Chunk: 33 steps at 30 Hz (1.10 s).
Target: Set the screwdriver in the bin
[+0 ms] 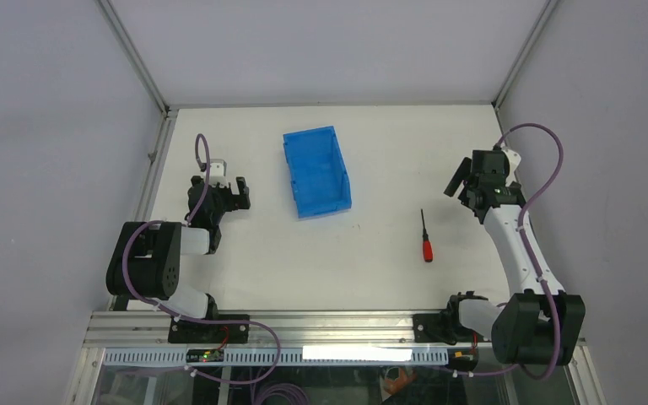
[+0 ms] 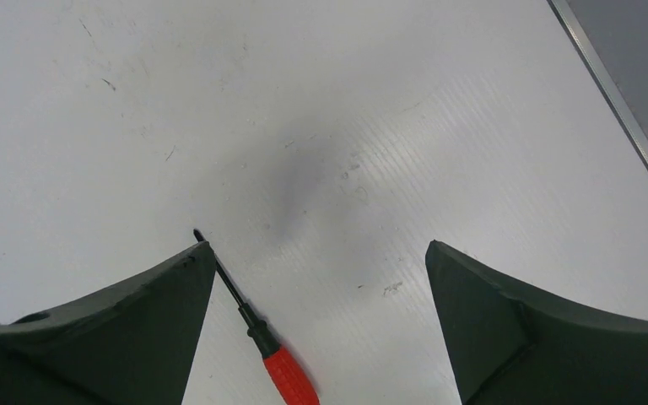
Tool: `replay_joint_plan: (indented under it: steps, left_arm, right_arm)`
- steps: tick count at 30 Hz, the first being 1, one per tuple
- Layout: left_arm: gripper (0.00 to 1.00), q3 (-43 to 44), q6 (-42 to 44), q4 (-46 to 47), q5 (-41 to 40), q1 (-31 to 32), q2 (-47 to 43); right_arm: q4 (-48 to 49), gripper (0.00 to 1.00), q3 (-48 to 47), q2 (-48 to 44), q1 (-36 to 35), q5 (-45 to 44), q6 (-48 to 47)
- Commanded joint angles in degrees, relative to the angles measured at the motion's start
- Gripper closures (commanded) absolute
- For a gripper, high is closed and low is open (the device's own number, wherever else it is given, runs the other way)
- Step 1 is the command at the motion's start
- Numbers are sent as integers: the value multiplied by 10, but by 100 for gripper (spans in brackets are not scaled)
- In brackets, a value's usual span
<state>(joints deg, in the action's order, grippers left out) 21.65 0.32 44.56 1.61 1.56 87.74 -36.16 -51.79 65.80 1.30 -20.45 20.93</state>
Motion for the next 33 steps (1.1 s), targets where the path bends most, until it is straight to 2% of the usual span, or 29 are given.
replay_joint_plan:
  steps: [1, 6, 12, 16, 20, 30, 33]
  left_arm:
    - [1, 1, -12, 17, 1, 5, -14]
    - [1, 1, -12, 17, 1, 5, -14]
    - [1, 2, -12, 17, 1, 5, -14]
    - [1, 1, -12, 17, 0, 5, -14]
    - [1, 1, -12, 17, 0, 5, -14]
    - [1, 2, -12, 17, 1, 5, -14]
    - [1, 1, -12, 17, 1, 5, -14]
  right_arm:
    - [-19, 1, -16, -32, -1, 17, 18]
    - [-73, 1, -22, -57, -12, 5, 48]
    - [-131, 1, -13, -52, -89, 40, 75]
    - [-152, 1, 2, -16, -157, 33, 99]
    - [-148, 2, 17, 34, -182, 22, 110]
    - [-108, 21, 67, 122, -197, 58, 130]
    - [-83, 34, 80, 147, -196, 62, 130]
